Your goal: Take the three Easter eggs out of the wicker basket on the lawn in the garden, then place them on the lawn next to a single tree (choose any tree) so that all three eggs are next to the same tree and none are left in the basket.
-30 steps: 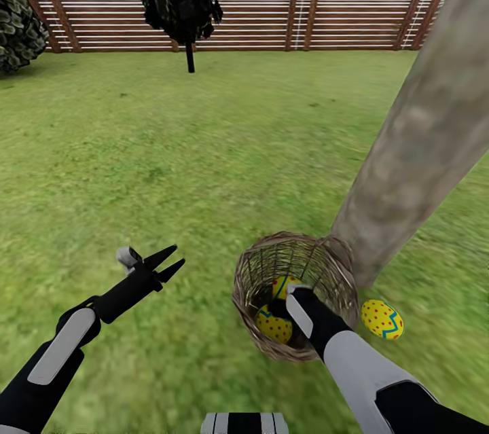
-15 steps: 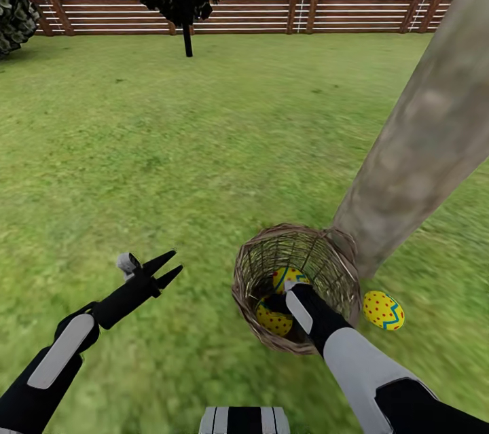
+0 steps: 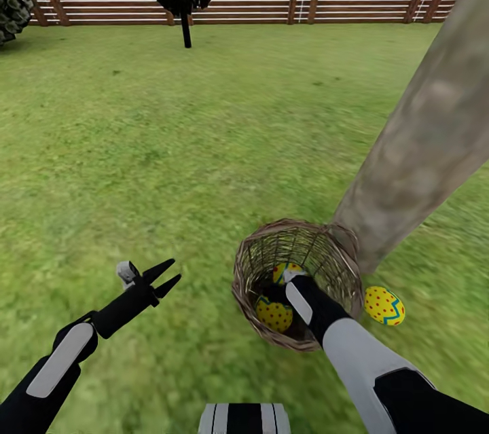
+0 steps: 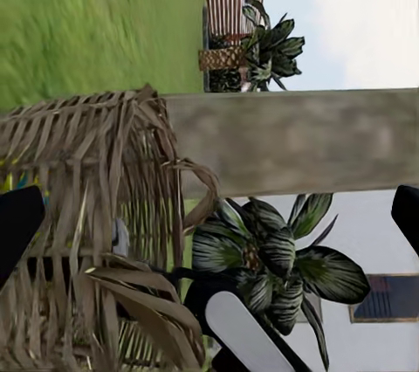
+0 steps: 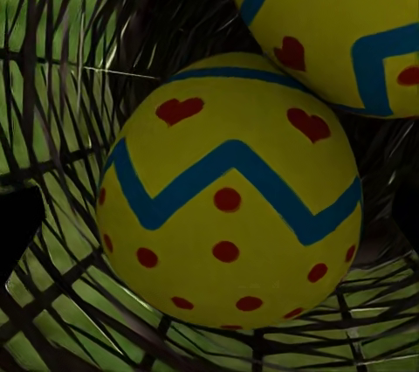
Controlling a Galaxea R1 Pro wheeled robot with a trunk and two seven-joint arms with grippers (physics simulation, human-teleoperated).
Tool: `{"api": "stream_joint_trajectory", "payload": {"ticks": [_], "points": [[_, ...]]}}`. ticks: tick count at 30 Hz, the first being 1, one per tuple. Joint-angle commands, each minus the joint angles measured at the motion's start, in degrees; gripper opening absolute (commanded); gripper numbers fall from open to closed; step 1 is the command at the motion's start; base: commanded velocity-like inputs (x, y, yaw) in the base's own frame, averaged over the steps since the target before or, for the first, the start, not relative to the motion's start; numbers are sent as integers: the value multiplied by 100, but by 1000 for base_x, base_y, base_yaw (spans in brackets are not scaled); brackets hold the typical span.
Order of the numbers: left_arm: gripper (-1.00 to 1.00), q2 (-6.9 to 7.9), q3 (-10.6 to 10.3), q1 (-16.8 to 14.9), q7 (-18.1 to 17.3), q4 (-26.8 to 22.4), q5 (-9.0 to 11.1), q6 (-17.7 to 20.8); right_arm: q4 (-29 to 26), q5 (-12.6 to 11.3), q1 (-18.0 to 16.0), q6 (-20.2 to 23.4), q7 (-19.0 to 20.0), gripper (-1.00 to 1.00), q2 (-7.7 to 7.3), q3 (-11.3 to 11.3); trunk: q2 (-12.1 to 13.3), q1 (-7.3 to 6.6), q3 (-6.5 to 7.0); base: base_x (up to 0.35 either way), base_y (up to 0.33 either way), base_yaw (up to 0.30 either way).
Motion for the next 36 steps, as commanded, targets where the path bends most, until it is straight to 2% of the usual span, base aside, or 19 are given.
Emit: {"api": "stream_joint_trajectory", "payload": {"ticks": [1,31,33,34,36], "points": [[100,4,-8,-3,5,3,52,37,-9,-61,-4,17,-51,100,-6,37,-3,1,-27,0,0,0],[100,-7,-8,-1,4,7,57,37,-9,-61,-9,17,-42,100,-1,40,-43,79,-691,0,0,0],[100,-10,-8,2,4,11,58,37,-9,-61,-8,17,-49,100,-1,40,-43,79,-691,0,0,0],[100,-10,-8,-1,4,16,60,37,-9,-61,-8,17,-49,-100,-1,37,-43,79,-691,0,0,0],[100,-14,-12,0,4,20,60,37,-9,-61,-5,17,-44,-100,-4,32,-43,79,-691,0,0,0]]}}
